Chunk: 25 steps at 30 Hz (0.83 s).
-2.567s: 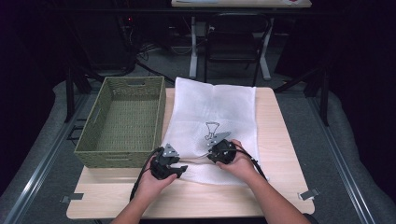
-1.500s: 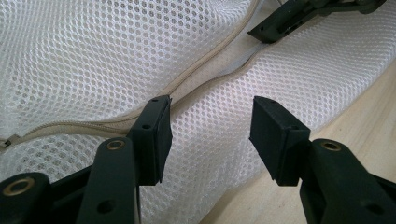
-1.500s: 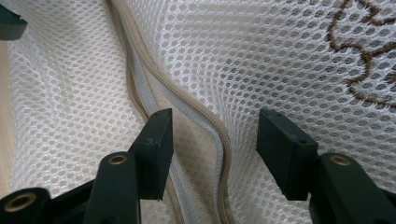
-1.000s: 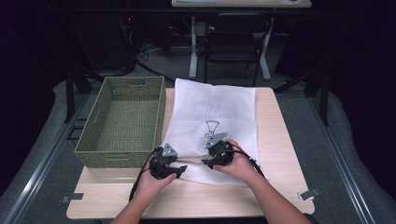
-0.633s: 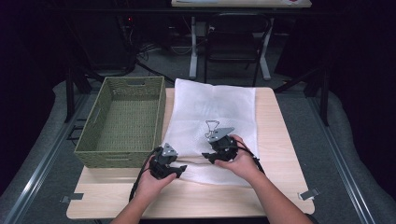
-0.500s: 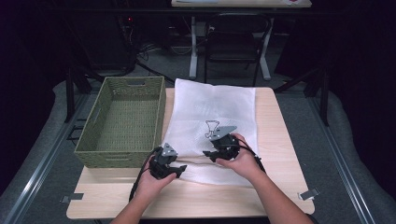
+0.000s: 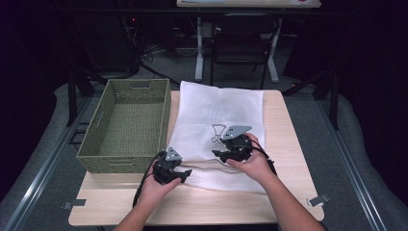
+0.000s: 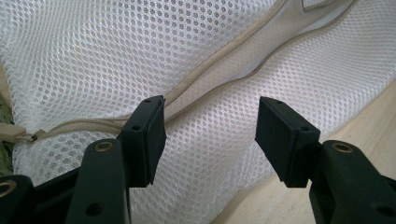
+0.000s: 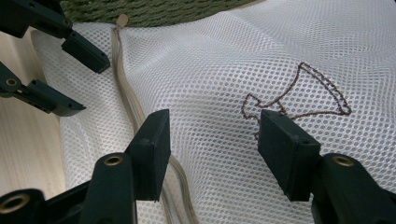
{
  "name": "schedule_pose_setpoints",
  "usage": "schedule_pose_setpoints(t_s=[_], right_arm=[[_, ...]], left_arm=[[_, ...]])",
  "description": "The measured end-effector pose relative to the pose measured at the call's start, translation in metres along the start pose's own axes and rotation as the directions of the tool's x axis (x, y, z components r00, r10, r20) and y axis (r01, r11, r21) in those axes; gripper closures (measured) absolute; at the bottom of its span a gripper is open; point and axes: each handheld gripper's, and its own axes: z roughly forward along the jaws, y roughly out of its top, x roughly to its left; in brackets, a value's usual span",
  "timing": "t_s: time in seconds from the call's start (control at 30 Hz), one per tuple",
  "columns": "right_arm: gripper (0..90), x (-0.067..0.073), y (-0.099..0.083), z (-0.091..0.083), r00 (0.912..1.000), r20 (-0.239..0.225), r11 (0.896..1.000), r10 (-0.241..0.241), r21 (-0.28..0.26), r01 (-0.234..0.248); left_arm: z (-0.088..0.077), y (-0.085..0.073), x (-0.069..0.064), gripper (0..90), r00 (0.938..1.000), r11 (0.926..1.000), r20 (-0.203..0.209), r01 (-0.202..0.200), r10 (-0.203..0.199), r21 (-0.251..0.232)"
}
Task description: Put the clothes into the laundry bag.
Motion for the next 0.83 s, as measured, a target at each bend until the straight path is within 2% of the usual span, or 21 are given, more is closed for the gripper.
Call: schedule_pose_setpoints(t_s=[0.23, 0.33, 0.4, 0.53, 0.83], right_arm=[[45.1, 0.007, 0.002, 0.001, 0.9997, -0.003, 1.0, -0.023, -0.014, 0.023], [46.3, 0.015, 0.003, 0.002, 0.9979, -0.003, 0.997, -0.065, -0.031, 0.064], [46.4, 0.018, 0.004, 0.002, 0.9971, -0.004, 0.996, -0.076, -0.042, 0.075], [46.4, 0.019, 0.005, 0.001, 0.9972, -0.007, 0.996, -0.074, -0.051, 0.073], [46.2, 0.018, 0.003, 0.003, 0.997, -0.01, 0.997, -0.077, -0.033, 0.076]], left_arm=[[-0.001, 0.0, 0.002, 42.6, 0.9999, 0.9999, -0.004, 0.012, -0.012, -0.005], [-0.002, -0.001, 0.003, 42.5, 0.9999, 0.9999, -0.005, 0.014, -0.014, -0.005], [-0.002, -0.001, 0.004, 42.5, 0.9999, 0.9999, -0.003, 0.015, -0.015, -0.003], [-0.003, -0.001, 0.005, 42.5, 0.9998, 0.9998, -0.002, 0.017, -0.017, -0.003], [-0.002, -0.001, 0.005, 42.5, 0.9997, 0.9997, -0.001, 0.023, -0.023, -0.008]])
